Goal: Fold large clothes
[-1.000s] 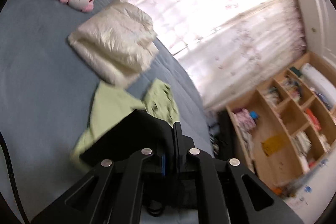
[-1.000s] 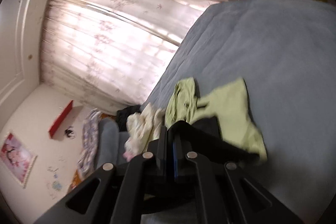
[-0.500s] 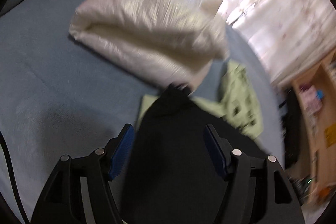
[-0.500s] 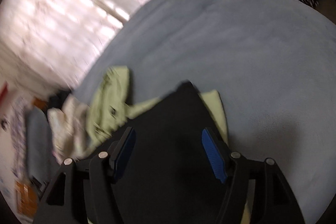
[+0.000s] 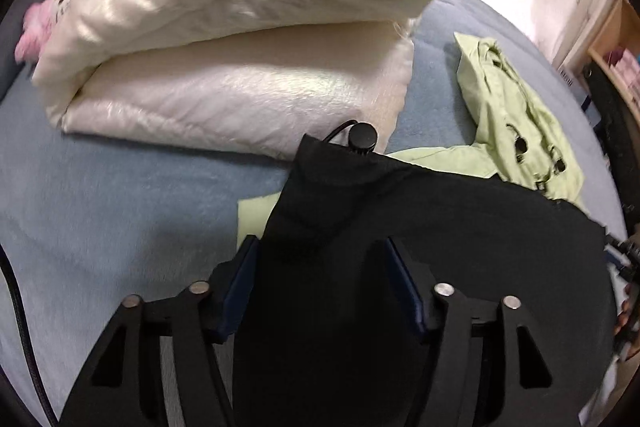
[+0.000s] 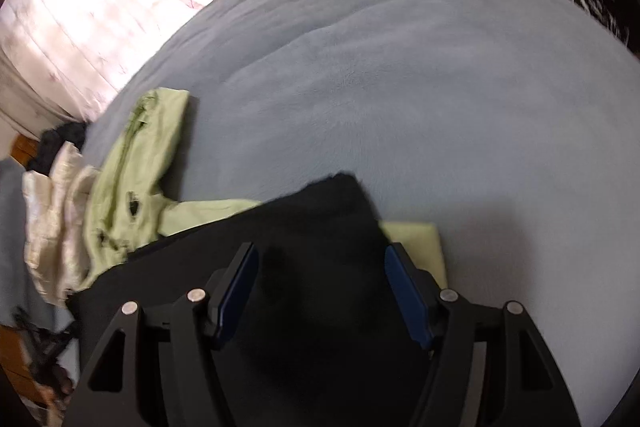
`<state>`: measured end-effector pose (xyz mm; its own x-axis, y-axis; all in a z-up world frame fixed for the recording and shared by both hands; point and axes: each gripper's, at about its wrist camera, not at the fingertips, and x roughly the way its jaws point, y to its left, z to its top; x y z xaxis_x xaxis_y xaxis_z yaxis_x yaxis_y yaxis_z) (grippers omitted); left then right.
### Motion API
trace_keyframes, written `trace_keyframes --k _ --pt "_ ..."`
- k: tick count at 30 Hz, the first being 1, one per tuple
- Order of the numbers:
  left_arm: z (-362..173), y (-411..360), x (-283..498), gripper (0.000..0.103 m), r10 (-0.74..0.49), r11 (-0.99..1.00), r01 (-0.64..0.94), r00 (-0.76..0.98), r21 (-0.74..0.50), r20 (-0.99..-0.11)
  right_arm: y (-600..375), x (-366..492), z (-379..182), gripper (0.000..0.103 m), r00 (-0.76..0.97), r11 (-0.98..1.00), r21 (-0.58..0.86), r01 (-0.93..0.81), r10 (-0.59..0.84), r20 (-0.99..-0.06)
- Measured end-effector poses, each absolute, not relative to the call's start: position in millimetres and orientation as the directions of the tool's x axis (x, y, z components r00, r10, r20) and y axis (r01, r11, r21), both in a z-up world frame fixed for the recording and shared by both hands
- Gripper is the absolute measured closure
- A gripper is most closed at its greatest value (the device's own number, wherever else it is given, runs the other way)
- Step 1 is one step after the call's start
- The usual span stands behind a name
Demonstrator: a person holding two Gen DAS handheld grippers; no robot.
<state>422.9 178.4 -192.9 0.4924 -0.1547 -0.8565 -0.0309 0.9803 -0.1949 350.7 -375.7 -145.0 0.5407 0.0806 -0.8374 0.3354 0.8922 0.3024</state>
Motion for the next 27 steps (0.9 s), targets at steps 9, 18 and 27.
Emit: trace_keyframes --k 9,18,27 --pt "-192 174 433 0.060 -0.104 0.989 -0.037 0.536 -0.146 -0.838 -398 354 -149 0.037 0.570 0.853 0.379 0.359 0.122 -0.813" --pt "-193 159 448 0.068 -0.079 0.993 -0.024 0.566 -0.112 -0.821 -378 365 -154 0.046 0.579 0.895 0.357 0.266 0.148 -0.802" --pt "-157 120 425 0.094 -0.020 0.999 0.047 0.685 0.017 -0.728 -355 321 -98 0.091 0.750 0.957 0.168 0.238 -0.071 -0.657"
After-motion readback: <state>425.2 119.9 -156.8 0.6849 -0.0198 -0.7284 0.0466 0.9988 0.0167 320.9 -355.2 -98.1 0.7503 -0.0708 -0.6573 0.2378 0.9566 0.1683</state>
